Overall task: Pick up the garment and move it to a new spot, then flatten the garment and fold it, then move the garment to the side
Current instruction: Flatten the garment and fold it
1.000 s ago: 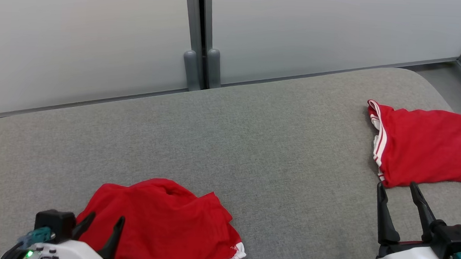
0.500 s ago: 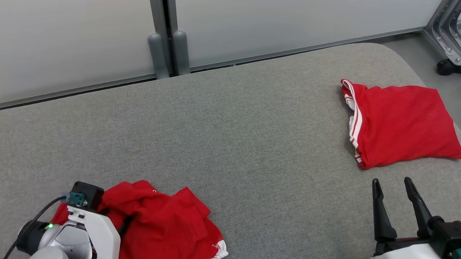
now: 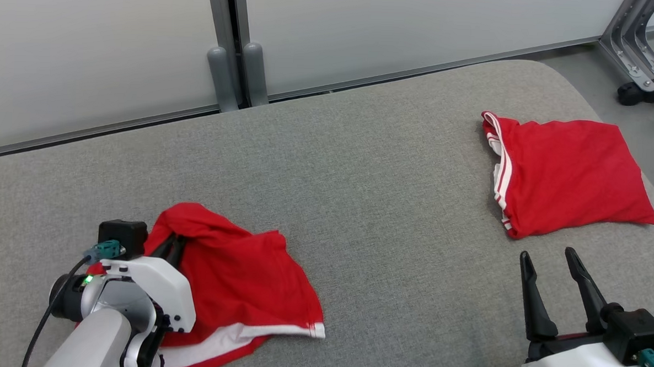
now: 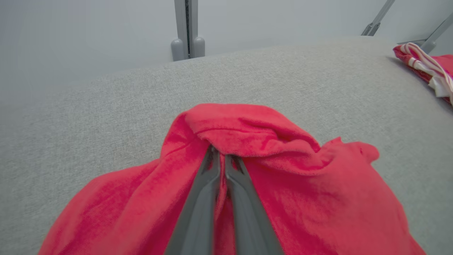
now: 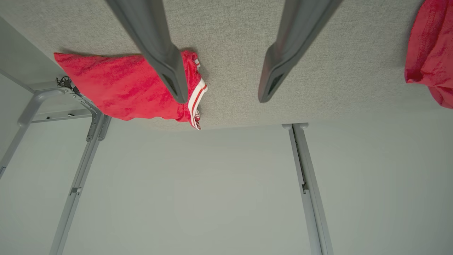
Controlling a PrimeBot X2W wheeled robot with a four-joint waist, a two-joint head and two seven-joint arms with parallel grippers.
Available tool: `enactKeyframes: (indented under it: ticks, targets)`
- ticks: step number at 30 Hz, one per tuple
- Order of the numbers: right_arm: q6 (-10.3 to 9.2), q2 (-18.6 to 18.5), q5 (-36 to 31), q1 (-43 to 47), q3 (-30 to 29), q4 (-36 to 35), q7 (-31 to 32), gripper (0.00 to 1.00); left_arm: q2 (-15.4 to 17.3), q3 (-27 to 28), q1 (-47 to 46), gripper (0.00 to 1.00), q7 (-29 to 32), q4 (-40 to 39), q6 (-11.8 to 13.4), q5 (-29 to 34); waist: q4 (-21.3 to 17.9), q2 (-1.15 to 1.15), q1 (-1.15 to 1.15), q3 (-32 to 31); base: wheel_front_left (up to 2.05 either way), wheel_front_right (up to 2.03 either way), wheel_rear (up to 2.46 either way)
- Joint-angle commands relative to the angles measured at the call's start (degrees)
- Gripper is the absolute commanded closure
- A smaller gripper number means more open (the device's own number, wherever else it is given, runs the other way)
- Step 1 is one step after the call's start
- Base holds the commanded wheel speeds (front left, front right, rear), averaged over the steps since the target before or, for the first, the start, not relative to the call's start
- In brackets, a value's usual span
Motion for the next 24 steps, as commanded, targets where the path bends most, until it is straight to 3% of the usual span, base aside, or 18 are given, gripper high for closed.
enactKeyframes:
  ticks: [1, 4, 9, 10, 11, 12, 18, 24]
  targets:
    - [-0.02, -0.3, -0.4, -0.8, 0.1, 0.2, 0.0, 0.00, -0.4, 0.8, -2.2, 1.00, -2.4, 2.1, 1.0, 0.9, -0.3, 0.00, 0.00, -0.1, 0.00, 0.00, 0.00]
    - [-0.02, -0.3, -0.6, -0.9, 0.3, 0.2, 0.0, 0.00, -1.1, 1.7, -3.6, 1.00, -5.4, 4.7, 2.2, 1.3, -0.5, 0.00, 0.00, -0.2, 0.00, 0.00, 0.00]
    - [-0.02, -0.3, -1.0, -0.6, 0.4, 0.2, 0.0, 0.00, -3.0, 2.9, -6.5, 1.00, -11.3, 11.0, 1.7, 0.9, -1.1, 0.00, 0.00, -0.3, 0.00, 0.00, 0.00]
    - [-0.02, -0.3, -1.0, -0.4, 0.4, 0.2, 0.0, 0.00, -3.3, 2.8, -6.7, 0.75, -12.0, 12.2, 1.3, 0.9, -1.1, 0.00, 0.00, -0.4, 0.00, 0.00, 0.00]
    - [-0.02, -0.3, -0.9, -0.2, 0.4, 0.3, 0.0, 0.00, -3.5, 2.9, -7.1, 0.11, -13.2, 13.2, 1.2, 0.9, -1.2, 0.00, 0.00, -0.3, 0.00, 0.00, 0.00]
    - [-0.02, -0.3, -0.7, -0.1, 0.4, 0.3, 0.0, 0.00, -3.6, 3.1, -7.5, 0.00, -14.1, 14.1, 1.1, 0.9, -1.2, 0.00, 0.00, -0.3, 0.00, 0.00, 0.00]
    - [-0.02, -0.3, -0.6, 0.4, -0.9, -0.4, 0.0, 0.00, -3.9, 4.5, -6.2, 0.00, -19.0, 14.3, 0.6, 1.0, 0.4, 0.00, 0.00, -0.7, 0.00, 0.00, 0.00]
    - [-0.02, -0.3, -1.9, 0.4, -2.3, -2.7, 0.0, 0.00, -2.3, 10.6, 2.0, 0.00, -20.3, 1.4, 3.2, 3.9, 3.8, 0.00, 0.00, -2.3, 0.00, 0.00, 0.00]
